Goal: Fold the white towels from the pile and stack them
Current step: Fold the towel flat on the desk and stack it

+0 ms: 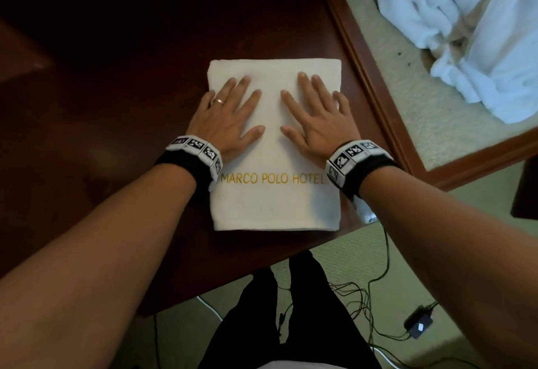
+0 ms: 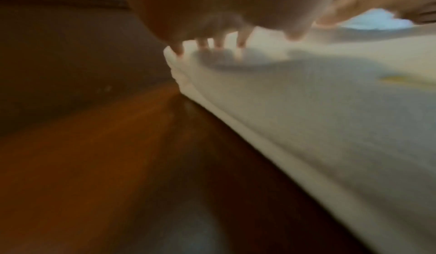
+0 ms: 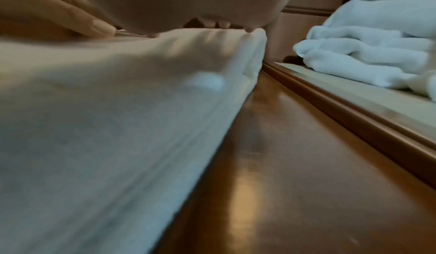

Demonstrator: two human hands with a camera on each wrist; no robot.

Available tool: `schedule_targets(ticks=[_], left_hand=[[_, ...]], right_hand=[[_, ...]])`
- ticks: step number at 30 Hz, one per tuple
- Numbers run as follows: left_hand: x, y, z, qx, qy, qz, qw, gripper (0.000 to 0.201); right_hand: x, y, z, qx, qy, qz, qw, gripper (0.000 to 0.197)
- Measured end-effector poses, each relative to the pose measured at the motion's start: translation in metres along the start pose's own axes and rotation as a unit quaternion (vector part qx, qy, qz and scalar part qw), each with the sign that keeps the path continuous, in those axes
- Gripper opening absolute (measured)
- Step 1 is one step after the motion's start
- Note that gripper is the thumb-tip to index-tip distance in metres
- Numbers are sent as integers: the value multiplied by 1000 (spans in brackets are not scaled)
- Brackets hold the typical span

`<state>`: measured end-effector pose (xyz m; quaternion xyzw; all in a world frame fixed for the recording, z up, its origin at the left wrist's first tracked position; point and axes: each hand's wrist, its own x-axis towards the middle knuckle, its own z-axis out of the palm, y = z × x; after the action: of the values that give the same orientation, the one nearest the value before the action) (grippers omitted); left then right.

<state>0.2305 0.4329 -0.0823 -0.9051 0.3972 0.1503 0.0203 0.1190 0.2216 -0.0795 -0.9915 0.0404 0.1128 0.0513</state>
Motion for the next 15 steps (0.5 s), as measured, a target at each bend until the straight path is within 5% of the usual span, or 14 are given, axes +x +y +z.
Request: schedule_targets(ticks=[5, 9, 12, 15], left_hand=[[-5, 7, 10, -43, -22, -71, 996, 71], [-29, 11, 7, -94, 6, -174, 980, 72], [-58, 19, 9, -147, 34, -253, 956, 67], [-79, 30, 12, -265, 16, -320, 909, 67]], right_hand=[[-9, 19, 9, 63, -79, 143, 985, 68], [-42, 10, 4, 40, -38, 165, 985, 72], [-71, -6, 9, 80, -39, 189, 978, 75], [-90, -21, 18, 186, -87, 268, 941, 82]])
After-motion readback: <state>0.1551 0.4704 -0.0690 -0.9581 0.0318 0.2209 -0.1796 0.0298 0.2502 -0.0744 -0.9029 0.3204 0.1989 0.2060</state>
